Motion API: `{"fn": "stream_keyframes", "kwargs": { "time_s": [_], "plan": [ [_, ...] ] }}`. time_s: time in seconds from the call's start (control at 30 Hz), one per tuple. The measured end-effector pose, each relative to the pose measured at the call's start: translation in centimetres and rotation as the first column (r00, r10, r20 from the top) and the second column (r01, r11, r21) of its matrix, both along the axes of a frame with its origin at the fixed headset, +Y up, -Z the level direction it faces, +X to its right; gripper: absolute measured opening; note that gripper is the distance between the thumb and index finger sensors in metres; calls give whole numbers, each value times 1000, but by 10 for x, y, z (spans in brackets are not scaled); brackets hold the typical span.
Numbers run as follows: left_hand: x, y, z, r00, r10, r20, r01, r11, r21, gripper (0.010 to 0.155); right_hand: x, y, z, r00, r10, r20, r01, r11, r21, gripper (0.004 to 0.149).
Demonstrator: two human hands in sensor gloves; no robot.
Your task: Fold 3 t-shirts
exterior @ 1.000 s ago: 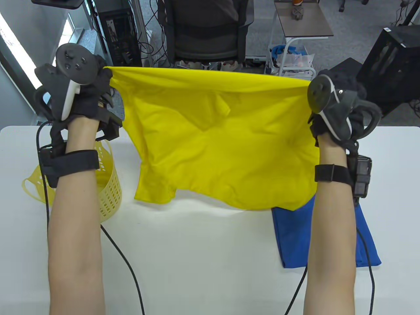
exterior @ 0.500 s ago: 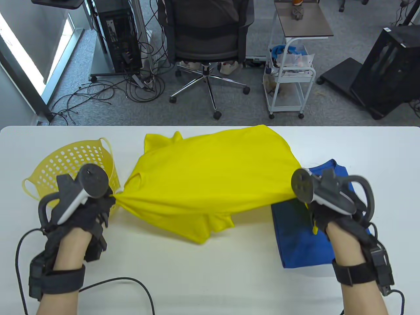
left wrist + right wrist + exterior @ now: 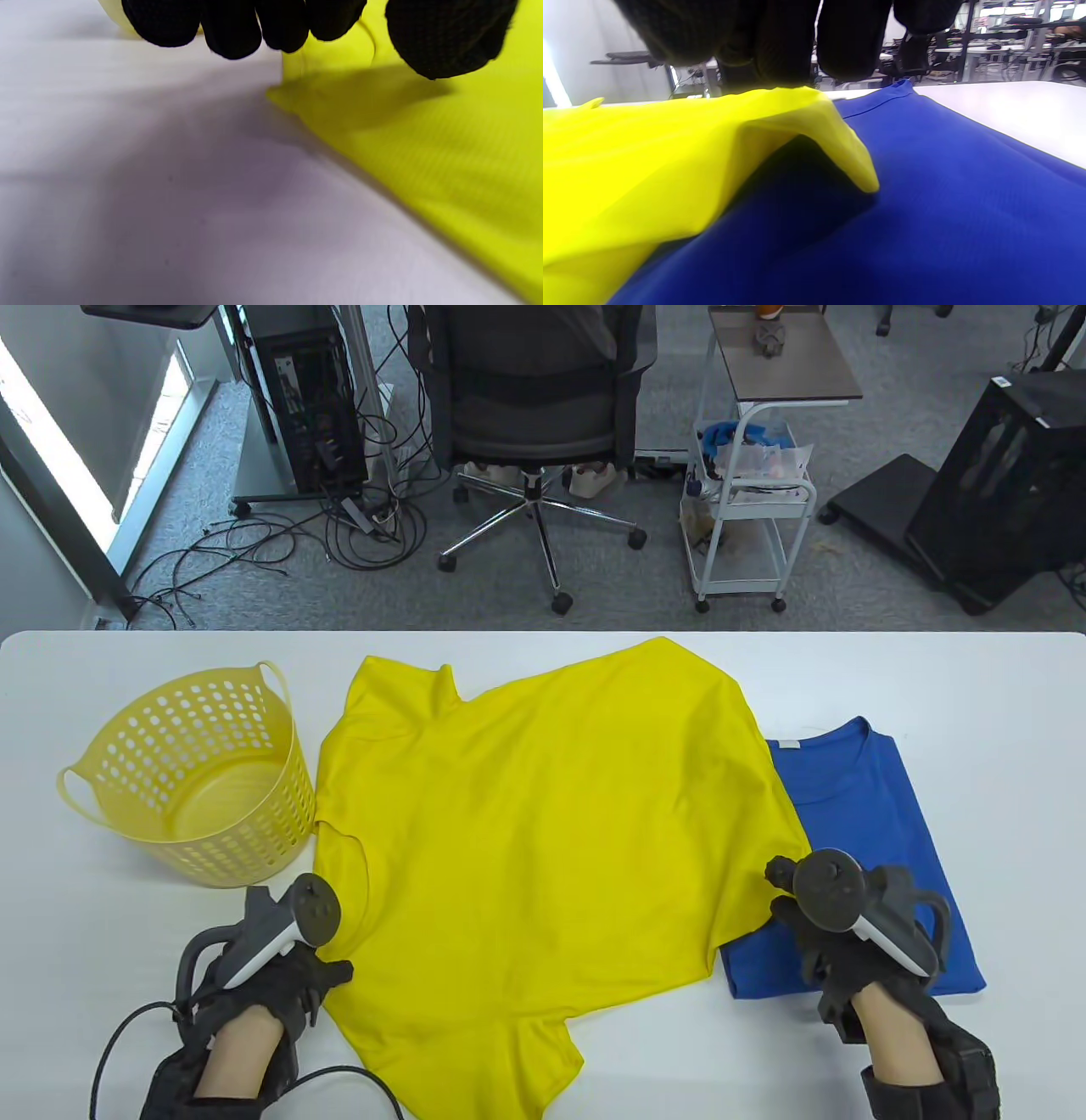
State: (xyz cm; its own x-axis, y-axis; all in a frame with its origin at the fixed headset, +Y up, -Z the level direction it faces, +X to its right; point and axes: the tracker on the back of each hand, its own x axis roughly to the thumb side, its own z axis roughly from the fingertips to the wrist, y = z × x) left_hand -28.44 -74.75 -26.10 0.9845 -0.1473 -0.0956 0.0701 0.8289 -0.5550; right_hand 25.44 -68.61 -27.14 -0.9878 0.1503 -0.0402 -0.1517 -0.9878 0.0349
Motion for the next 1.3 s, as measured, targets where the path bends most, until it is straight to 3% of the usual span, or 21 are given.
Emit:
{"fn": "stream_keyframes", "kwargs": {
  "time_s": [0.07,0.1,0.13,0.2,0.3,0.37,0.5,0.67,0.77,0.83,0.93,0.97,1.07,1.17,1.23,1.3],
  "plan": [
    [-1,-13,-3,997,-69,14,69,997,-17,80,6,-3,-5,1000,4,25,-5,1000,8,52],
    [-15,-12,-9,999,-39,23,37,996,81,78,13,-7,-11,999,24,44,-22,999,-39,53],
    [-21,-11,-11,1000,-31,-3,31,994,106,76,15,-8,-12,998,30,49,-28,999,-46,53],
    [-33,-10,-13,997,-59,-41,62,995,84,74,18,-12,-16,998,36,48,-35,999,-33,52],
    [-51,-10,-17,998,-54,-40,59,987,149,70,15,-25,-18,1000,13,22,-12,999,-38,50],
    [-62,-10,-19,997,10,-70,0,990,142,67,3,-33,-16,992,128,-7,-128,991,-46,49],
    [-67,-9,-17,997,-29,-65,38,989,146,65,-4,-32,-18,983,184,-18,-184,982,-34,49],
    [-66,-4,-18,994,-96,-55,101,989,107,59,7,-14,-54,964,265,25,-262,960,-103,44],
    [-64,-11,-15,995,-100,-27,103,980,172,58,13,-21,-75,957,290,14,-284,943,-172,43],
    [-66,-11,-13,996,-92,-14,93,978,185,58,15,-38,-86,985,172,0,-167,958,-233,45],
    [-70,-10,-8,997,-65,-35,71,980,186,60,13,-56,-88,973,229,-11,-223,934,-281,45],
    [-72,-9,-7,998,-58,-37,64,978,198,60,10,-59,-87,968,249,-15,-245,939,-240,46],
    [-76,-5,-6,997,-48,-56,61,963,263,60,6,-55,-86,962,271,-39,-272,932,-239,46],
    [-77,0,-4,998,-31,-58,49,943,328,59,8,-46,-84,971,237,-38,-240,956,-167,44],
    [-77,2,-1,998,-19,-59,38,938,344,57,12,-43,-83,982,184,-33,-187,963,-192,44],
    [-74,0,0,998,-25,-51,40,945,325,51,14,-51,-84,975,221,-37,-224,944,-243,46]
  ]
}}
